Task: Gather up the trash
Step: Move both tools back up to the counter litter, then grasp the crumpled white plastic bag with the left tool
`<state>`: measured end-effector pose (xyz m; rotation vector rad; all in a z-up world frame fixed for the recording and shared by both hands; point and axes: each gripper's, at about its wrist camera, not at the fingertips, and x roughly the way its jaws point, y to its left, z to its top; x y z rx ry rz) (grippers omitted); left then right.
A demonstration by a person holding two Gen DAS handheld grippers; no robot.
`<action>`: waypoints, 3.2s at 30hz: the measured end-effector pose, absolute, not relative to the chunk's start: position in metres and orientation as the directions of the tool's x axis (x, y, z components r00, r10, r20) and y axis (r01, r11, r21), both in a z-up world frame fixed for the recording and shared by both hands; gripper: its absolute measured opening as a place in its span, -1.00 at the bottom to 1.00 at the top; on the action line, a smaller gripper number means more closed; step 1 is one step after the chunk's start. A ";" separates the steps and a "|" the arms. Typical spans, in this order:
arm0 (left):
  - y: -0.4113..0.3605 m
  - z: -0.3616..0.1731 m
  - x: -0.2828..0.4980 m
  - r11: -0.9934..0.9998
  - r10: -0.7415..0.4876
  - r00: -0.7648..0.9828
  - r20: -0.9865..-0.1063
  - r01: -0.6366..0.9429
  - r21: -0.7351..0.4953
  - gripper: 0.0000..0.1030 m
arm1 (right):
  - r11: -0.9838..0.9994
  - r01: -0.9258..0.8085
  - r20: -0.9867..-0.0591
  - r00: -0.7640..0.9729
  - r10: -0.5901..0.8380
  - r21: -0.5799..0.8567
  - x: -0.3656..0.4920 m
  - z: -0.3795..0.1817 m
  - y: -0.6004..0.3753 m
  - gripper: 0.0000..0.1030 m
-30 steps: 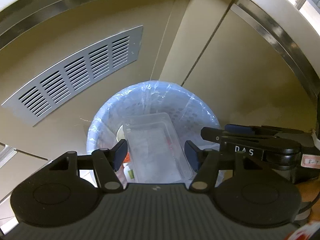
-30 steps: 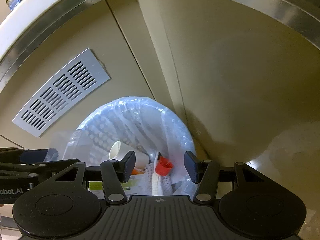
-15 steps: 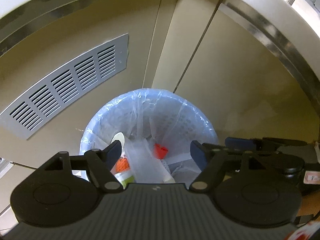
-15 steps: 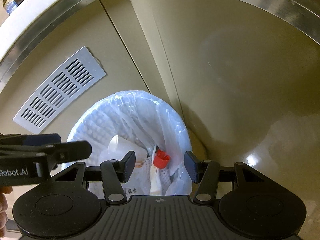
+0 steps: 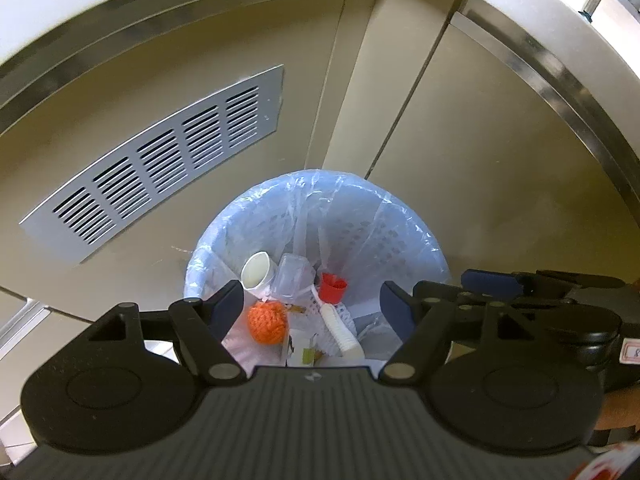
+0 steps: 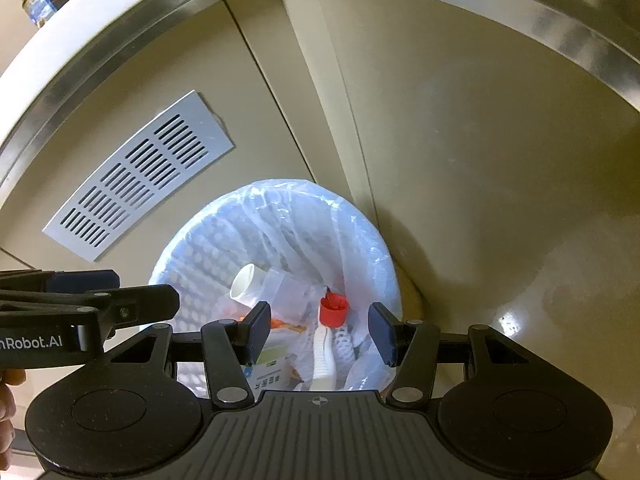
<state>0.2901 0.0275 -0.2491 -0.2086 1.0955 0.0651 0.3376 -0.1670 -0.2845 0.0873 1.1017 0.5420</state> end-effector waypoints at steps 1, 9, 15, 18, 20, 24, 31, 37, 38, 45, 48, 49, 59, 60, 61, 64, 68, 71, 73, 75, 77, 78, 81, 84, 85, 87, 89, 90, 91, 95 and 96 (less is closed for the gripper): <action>0.028 -0.248 0.288 0.978 -0.050 0.458 -0.888 -0.160 -0.137 0.42 | 0.866 -0.376 -0.822 0.337 0.459 0.329 0.337 -0.283 -0.166 0.06; 0.031 -0.230 0.275 0.972 -0.037 0.464 -0.885 -0.188 -0.140 0.41 | 0.855 -0.407 -0.817 0.338 0.468 0.322 0.327 -0.270 -0.163 0.06; 0.033 -0.209 0.260 0.969 -0.026 0.463 -0.886 -0.207 -0.137 0.41 | 0.849 -0.417 -0.811 0.338 0.477 0.326 0.315 -0.254 -0.164 0.06; 0.034 -0.197 0.251 0.967 -0.021 0.466 -0.885 -0.215 -0.136 0.40 | 0.844 -0.429 -0.808 0.341 0.481 0.321 0.308 -0.243 -0.167 0.06; 0.034 -0.187 0.244 0.967 -0.019 0.476 -0.879 -0.216 -0.138 0.40 | 0.843 -0.431 -0.805 0.344 0.483 0.322 0.304 -0.235 -0.169 0.06; 0.034 -0.165 0.233 0.967 -0.010 0.487 -0.873 -0.216 -0.132 0.40 | 0.838 -0.435 -0.800 0.342 0.494 0.331 0.295 -0.215 -0.173 0.06; 0.040 -0.122 0.215 0.969 0.008 0.544 -0.839 -0.210 -0.127 0.36 | 0.827 -0.444 -0.776 0.360 0.518 0.346 0.283 -0.174 -0.181 0.06; 0.045 -0.088 0.207 0.975 0.002 0.618 -0.786 -0.176 -0.136 0.37 | 0.824 -0.439 -0.728 0.421 0.542 0.359 0.273 -0.138 -0.187 0.31; 0.047 -0.083 0.206 0.976 -0.003 0.628 -0.778 -0.169 -0.140 0.37 | 0.825 -0.437 -0.722 0.430 0.542 0.359 0.273 -0.133 -0.188 0.33; 0.052 -0.056 0.210 0.983 -0.041 0.688 -0.725 -0.102 -0.153 0.37 | 0.828 -0.412 -0.670 0.494 0.554 0.380 0.270 -0.102 -0.187 0.41; 0.052 -0.049 0.217 0.986 -0.048 0.706 -0.707 -0.079 -0.146 0.37 | 0.830 -0.405 -0.653 0.516 0.554 0.384 0.274 -0.092 -0.191 0.42; 0.051 -0.047 0.220 0.987 -0.048 0.710 -0.702 -0.075 -0.143 0.37 | 0.831 -0.404 -0.648 0.523 0.553 0.383 0.277 -0.088 -0.191 0.42; 0.042 -0.033 0.268 0.994 -0.030 0.764 -0.645 -0.046 -0.100 0.37 | 0.839 -0.416 -0.604 0.584 0.542 0.351 0.331 -0.066 -0.207 0.46; 0.039 -0.032 0.275 0.994 -0.023 0.770 -0.638 -0.048 -0.094 0.37 | 0.838 -0.420 -0.600 0.586 0.544 0.349 0.340 -0.065 -0.209 0.46; 0.037 -0.031 0.281 0.995 -0.018 0.775 -0.631 -0.049 -0.088 0.37 | 0.836 -0.424 -0.597 0.587 0.546 0.348 0.350 -0.064 -0.211 0.46; 0.031 -0.027 0.304 0.995 -0.007 0.782 -0.623 -0.058 -0.084 0.37 | 0.832 -0.437 -0.588 0.591 0.551 0.341 0.380 -0.061 -0.216 0.46; 0.020 -0.028 0.339 0.995 0.001 0.790 -0.613 -0.059 -0.075 0.37 | 0.827 -0.453 -0.577 0.597 0.558 0.332 0.416 -0.059 -0.223 0.47; 0.013 -0.032 0.367 0.996 0.006 0.793 -0.609 -0.060 -0.069 0.37 | 0.825 -0.462 -0.576 0.595 0.561 0.326 0.442 -0.062 -0.228 0.47; 0.007 -0.036 0.386 0.997 0.011 0.794 -0.608 -0.058 -0.057 0.37 | 0.823 -0.468 -0.575 0.595 0.562 0.321 0.458 -0.063 -0.230 0.47; 0.002 -0.040 0.405 0.998 0.017 0.792 -0.610 -0.054 -0.042 0.37 | 0.822 -0.470 -0.575 0.593 0.563 0.321 0.474 -0.066 -0.231 0.47; -0.001 -0.044 0.423 0.998 0.022 0.790 -0.613 -0.054 -0.034 0.37 | 0.825 -0.469 -0.576 0.596 0.559 0.315 0.489 -0.068 -0.231 0.47; -0.002 -0.047 0.432 0.998 0.025 0.788 -0.616 -0.054 -0.029 0.38 | 0.826 -0.469 -0.576 0.597 0.558 0.314 0.496 -0.069 -0.232 0.47; -0.004 -0.055 0.456 0.998 0.042 0.779 -0.626 -0.060 -0.008 0.38 | 0.824 -0.471 -0.574 0.597 0.560 0.314 0.515 -0.072 -0.232 0.47; -0.004 -0.061 0.476 0.998 0.048 0.776 -0.629 -0.060 0.002 0.38 | 0.822 -0.480 -0.574 0.596 0.561 0.305 0.529 -0.075 -0.230 0.47; -0.004 -0.063 0.482 0.998 0.050 0.773 -0.632 -0.060 0.006 0.37 | 0.822 -0.481 -0.575 0.595 0.562 0.305 0.533 -0.077 -0.229 0.47; -0.004 -0.065 0.493 0.998 0.052 0.774 -0.631 -0.058 0.012 0.37 | 0.820 -0.483 -0.574 0.594 0.564 0.306 0.542 -0.078 -0.227 0.47; -0.004 -0.068 0.504 0.998 0.052 0.770 -0.636 -0.053 0.018 0.37 | 0.818 -0.484 -0.573 0.592 0.567 0.310 0.550 -0.080 -0.226 0.47; -0.004 -0.069 0.508 0.999 0.052 0.769 -0.638 -0.049 0.022 0.37 | 0.817 -0.485 -0.573 0.590 0.569 0.313 0.554 -0.080 -0.225 0.47; -0.005 -0.071 0.513 0.999 0.053 0.767 -0.639 -0.046 0.028 0.37 | 0.815 -0.486 -0.572 0.588 0.572 0.315 0.557 -0.081 -0.224 0.47; -0.006 -0.077 0.527 0.998 0.057 0.755 -0.653 -0.038 0.044 0.34 | 0.809 -0.492 -0.572 0.580 0.580 0.320 0.567 -0.083 -0.221 0.47; -0.006 -0.079 0.530 0.998 0.059 0.752 -0.656 -0.038 0.046 0.32 | 0.808 -0.493 -0.573 0.578 0.581 0.322 0.569 -0.084 -0.221 0.47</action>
